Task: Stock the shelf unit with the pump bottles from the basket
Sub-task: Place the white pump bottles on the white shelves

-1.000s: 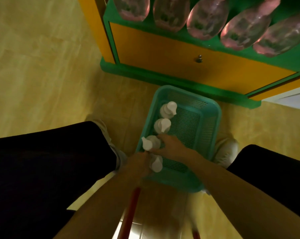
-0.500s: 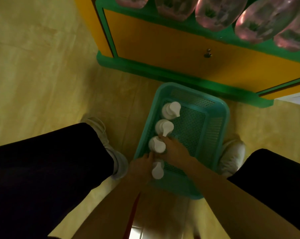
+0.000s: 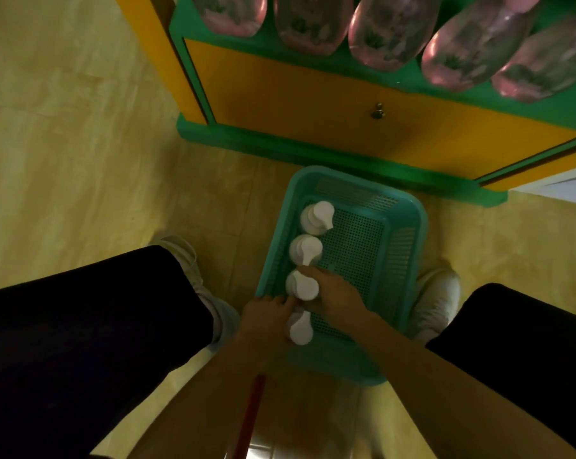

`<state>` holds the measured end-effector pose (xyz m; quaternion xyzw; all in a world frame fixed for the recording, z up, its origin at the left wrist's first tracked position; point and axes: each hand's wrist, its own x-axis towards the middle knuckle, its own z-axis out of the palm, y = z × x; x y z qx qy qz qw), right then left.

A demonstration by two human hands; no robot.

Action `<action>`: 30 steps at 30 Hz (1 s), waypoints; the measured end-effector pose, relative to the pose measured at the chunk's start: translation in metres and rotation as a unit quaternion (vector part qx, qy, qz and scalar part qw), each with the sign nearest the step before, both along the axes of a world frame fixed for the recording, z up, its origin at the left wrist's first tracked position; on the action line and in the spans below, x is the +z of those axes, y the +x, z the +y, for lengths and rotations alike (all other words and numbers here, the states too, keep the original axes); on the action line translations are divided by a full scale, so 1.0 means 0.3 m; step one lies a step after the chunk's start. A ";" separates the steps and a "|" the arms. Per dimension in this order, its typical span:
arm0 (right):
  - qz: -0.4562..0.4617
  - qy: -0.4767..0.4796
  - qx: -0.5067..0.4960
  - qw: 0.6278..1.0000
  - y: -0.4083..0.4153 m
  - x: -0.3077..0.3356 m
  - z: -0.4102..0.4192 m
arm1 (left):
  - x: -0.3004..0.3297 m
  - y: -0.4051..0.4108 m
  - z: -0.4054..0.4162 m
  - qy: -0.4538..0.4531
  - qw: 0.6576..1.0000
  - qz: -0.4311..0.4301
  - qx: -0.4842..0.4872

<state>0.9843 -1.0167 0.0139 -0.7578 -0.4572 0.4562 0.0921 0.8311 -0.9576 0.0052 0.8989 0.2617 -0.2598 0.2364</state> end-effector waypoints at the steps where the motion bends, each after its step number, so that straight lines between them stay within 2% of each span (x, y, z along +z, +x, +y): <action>1: 0.009 0.013 -0.007 1.000 0.005 0.017 -0.009 | 0.011 0.002 0.003 -0.002 1.000 -0.005 0.000; 4: 0.034 0.045 -0.019 0.998 0.029 0.084 -0.025 | 0.050 0.000 0.017 -0.027 0.999 -0.026 0.003; 8: 0.067 0.080 -0.047 0.993 0.081 0.202 -0.039 | 0.129 -0.010 0.043 -0.135 0.986 -0.077 0.058; 12: 0.097 0.107 -0.130 0.981 0.149 0.393 -0.048 | 0.279 0.000 0.080 -0.247 0.940 -0.151 0.179; 17: 0.141 0.168 -0.214 0.952 0.264 0.703 -0.057 | 0.570 0.060 0.187 -0.331 0.883 -0.209 0.258; 22: 0.228 0.271 -0.320 0.879 0.345 0.992 -0.071 | 0.896 0.148 0.246 -0.419 0.773 -0.293 0.376; 27: 0.375 0.329 -0.384 0.777 0.387 1.149 -0.014 | 1.139 0.266 0.296 -0.553 0.618 -0.356 0.431; 28: 0.405 0.328 -0.403 0.753 0.387 1.166 0.006 | 1.168 0.287 0.304 -0.572 0.597 -0.363 0.430; 30: 0.454 0.318 -0.433 0.711 0.388 1.178 0.045 | 1.189 0.324 0.327 -0.577 0.585 -0.394 0.412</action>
